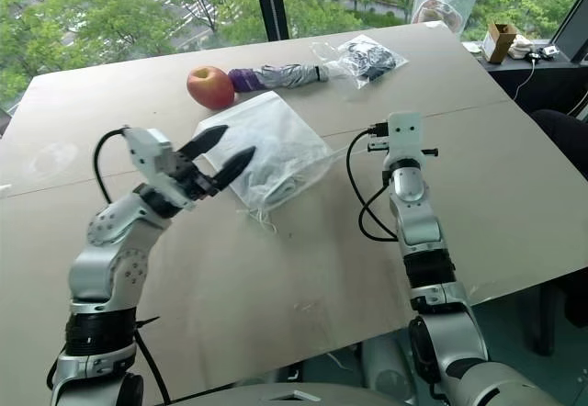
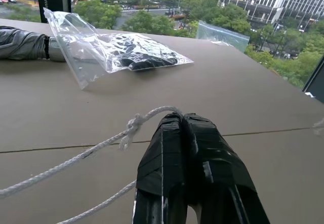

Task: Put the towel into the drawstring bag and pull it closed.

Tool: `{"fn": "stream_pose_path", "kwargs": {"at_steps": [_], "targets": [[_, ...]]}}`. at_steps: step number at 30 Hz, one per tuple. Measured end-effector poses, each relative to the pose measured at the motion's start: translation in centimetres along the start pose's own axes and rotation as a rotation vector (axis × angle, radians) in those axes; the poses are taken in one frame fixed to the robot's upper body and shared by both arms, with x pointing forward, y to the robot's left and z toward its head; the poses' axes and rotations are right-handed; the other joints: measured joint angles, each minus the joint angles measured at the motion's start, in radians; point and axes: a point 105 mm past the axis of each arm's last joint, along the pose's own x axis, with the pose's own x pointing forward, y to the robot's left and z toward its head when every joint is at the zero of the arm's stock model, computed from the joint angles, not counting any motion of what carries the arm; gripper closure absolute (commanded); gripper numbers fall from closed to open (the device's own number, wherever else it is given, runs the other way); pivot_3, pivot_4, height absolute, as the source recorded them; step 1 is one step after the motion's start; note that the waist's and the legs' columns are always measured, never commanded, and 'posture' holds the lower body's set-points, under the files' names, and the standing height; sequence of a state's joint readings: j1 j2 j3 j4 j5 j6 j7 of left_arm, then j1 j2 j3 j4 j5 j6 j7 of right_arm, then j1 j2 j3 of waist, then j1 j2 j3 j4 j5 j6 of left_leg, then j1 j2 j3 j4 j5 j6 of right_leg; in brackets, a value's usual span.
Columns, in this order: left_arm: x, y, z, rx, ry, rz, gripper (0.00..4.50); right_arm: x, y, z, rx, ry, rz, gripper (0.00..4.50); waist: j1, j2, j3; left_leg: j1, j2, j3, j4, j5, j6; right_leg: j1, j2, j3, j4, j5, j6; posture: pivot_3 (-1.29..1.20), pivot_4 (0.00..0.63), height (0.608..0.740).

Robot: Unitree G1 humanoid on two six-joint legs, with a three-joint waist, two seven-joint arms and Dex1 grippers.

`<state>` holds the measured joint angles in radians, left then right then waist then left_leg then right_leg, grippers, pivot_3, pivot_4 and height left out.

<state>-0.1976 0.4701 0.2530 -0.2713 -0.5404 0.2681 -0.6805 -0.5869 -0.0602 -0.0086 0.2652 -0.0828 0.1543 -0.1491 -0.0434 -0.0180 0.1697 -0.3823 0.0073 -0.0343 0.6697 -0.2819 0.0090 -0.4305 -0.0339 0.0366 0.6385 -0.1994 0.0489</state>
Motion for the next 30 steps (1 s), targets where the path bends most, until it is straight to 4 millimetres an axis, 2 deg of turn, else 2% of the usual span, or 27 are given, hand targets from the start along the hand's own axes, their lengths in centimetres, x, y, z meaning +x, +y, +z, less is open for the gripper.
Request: {"fn": "stream_pose_path", "kwargs": {"at_steps": [4,8,12,19,22,30], "targets": [[-2.3,-0.9,-1.0,-0.031,0.081,-0.023,1.05,-0.1,0.3,0.0,0.016,0.011,0.007,4.50,0.000,0.000,0.000,0.000,0.000,0.000,0.000,0.000,0.000,0.000,0.000,0.001,-0.001,0.000,0.000,0.00,0.150,0.740],[-5.2,-1.6,-4.4,-0.034,0.270,-0.012,1.05,-0.1,0.0,-0.1,0.030,0.015,-0.004,4.50,0.001,0.000,0.000,0.000,0.000,0.001,0.000,0.000,0.000,0.000,0.000,0.002,0.000,0.000,0.000,0.00,0.150,0.740],[-5.9,-0.6,-6.0,-0.035,0.325,0.062,1.05,-0.1,0.3,-0.1,0.051,0.017,-0.004,4.50,0.004,0.000,0.000,0.001,0.000,0.001,0.000,0.000,0.000,0.000,0.001,0.000,0.000,0.000,0.000,0.00,0.150,0.740],[-4.4,-1.0,-8.7,-0.095,0.326,0.097,1.05,0.0,0.2,0.0,0.068,0.018,0.000,4.50,0.002,0.000,0.000,0.001,0.000,0.001,0.000,0.000,0.000,0.000,0.000,0.001,0.001,0.000,0.000,0.00,0.150,0.740],[-4.4,-1.4,-10.3,-0.107,0.370,0.098,1.05,0.0,-0.3,-0.1,0.081,0.022,-0.016,4.50,0.000,0.000,0.000,0.001,0.000,0.001,-0.001,0.000,0.000,-0.001,0.000,0.002,0.001,0.000,0.000,0.00,0.150,0.740],[-3.1,-1.0,-11.1,0.007,0.396,0.099,1.05,0.0,-0.2,-0.3,0.093,0.035,-0.017,4.50,0.004,0.000,0.000,0.003,-0.001,0.001,0.000,0.000,0.000,0.000,0.000,0.002,0.003,0.000,0.000,0.00,0.150,0.740]]}}
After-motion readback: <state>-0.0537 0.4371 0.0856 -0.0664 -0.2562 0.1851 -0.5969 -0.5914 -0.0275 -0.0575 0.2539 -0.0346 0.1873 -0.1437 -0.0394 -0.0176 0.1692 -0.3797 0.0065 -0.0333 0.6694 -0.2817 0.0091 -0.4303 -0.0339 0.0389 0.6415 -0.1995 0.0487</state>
